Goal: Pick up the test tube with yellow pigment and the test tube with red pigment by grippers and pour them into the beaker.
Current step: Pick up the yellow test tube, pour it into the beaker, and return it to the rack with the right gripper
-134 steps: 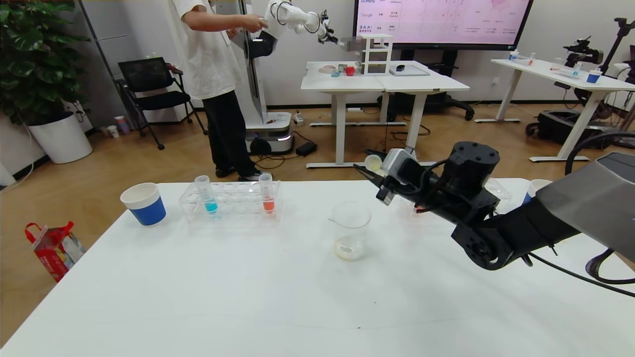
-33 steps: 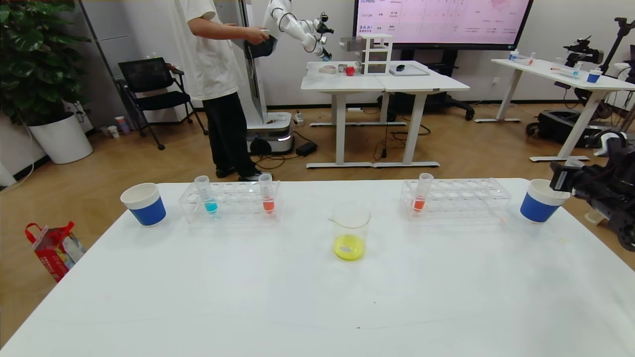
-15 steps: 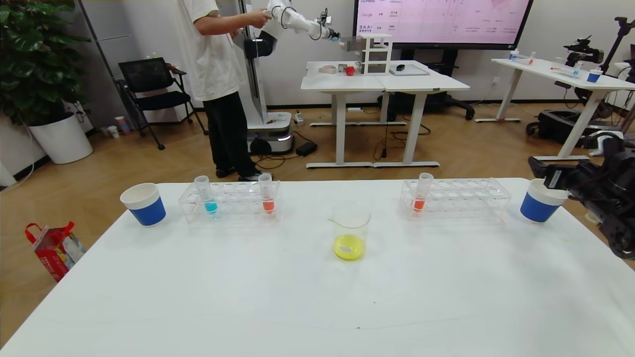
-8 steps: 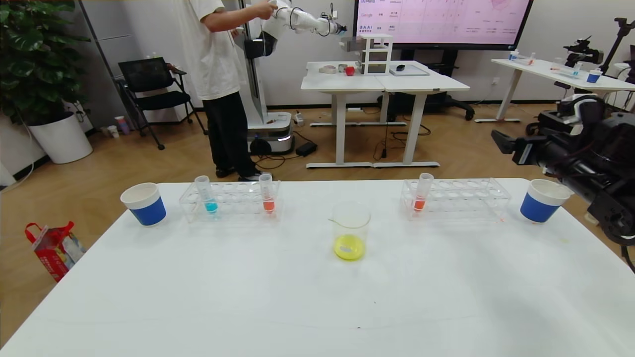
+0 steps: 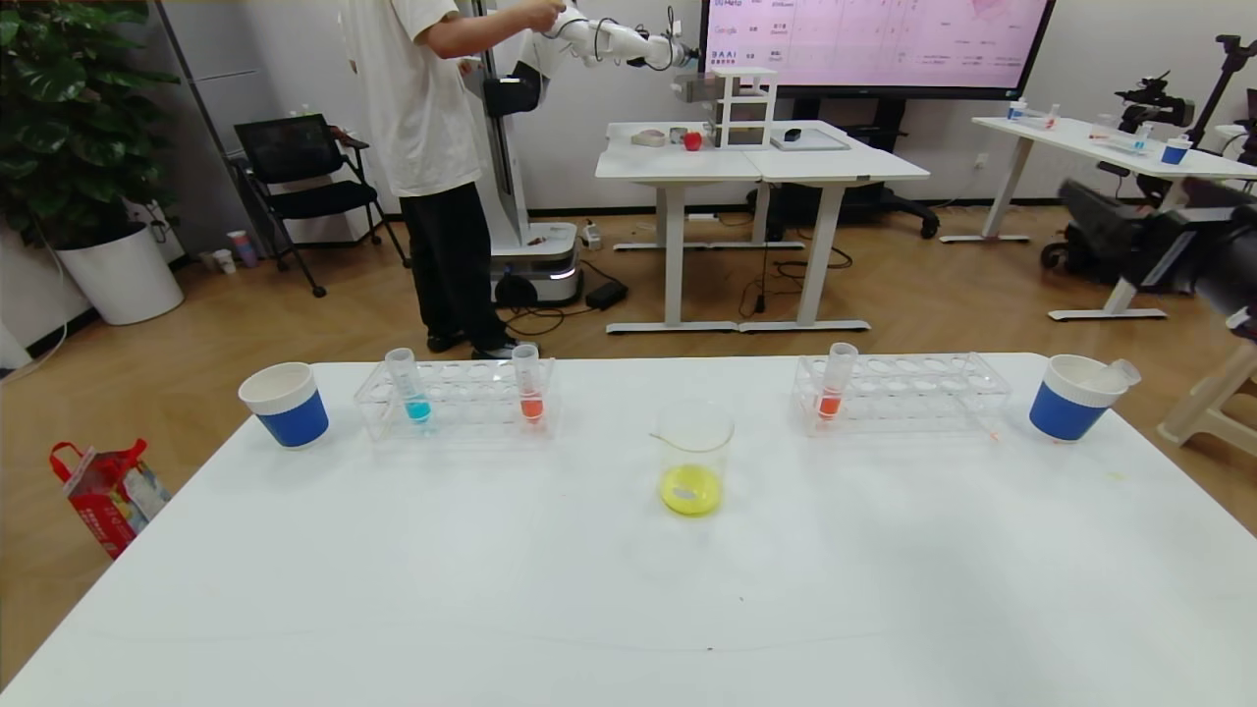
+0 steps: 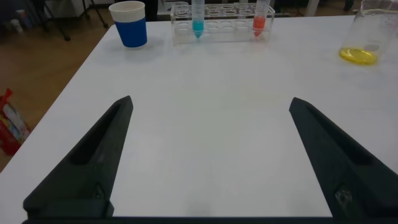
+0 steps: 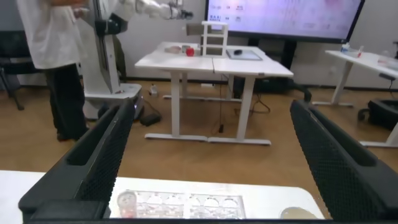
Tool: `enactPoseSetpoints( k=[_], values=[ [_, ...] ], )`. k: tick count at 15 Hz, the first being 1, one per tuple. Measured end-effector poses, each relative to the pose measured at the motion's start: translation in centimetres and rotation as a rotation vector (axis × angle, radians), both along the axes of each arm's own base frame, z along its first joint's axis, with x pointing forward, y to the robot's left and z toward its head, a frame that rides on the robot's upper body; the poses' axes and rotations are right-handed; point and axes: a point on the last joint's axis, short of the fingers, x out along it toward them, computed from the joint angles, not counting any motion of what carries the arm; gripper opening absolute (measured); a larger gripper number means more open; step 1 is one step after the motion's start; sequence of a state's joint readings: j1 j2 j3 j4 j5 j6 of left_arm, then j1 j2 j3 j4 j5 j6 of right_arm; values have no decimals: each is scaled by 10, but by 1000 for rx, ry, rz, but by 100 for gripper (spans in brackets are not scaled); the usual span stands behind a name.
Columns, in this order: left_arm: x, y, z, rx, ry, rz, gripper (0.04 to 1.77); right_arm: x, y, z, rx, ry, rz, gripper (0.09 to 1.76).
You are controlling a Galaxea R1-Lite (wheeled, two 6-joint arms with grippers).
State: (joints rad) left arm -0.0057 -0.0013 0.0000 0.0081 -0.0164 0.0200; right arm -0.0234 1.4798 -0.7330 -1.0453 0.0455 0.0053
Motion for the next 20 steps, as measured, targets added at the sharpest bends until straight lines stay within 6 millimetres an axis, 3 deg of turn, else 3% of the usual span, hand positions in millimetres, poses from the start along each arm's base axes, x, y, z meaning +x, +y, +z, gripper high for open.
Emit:
enactPoseSetpoints(
  k=[3,6,9,12,15,17,20],
  values=[
    [0,0,0,0,0,-1,175,-68,3,25,-1,-139,-2,174],
    [0,0,0,0,0,-1,175,-136,3,32,1,-245,-31,174],
    [0,0,0,0,-1,0,175,-204,4,14,-4,-240,-33,174],
    [0,0,0,0,-1,-1,175,-261,5,-20,-8,-164,-23,174],
    [0,0,0,0,-1,0,175,-294,5,-62,-20,-83,-26,174],
    [0,0,0,0,-1,0,175,-297,5,-96,-46,-4,-24,174],
    [0,0,0,0,0,-1,175,-285,5,-144,-56,122,-24,174]
  ],
)
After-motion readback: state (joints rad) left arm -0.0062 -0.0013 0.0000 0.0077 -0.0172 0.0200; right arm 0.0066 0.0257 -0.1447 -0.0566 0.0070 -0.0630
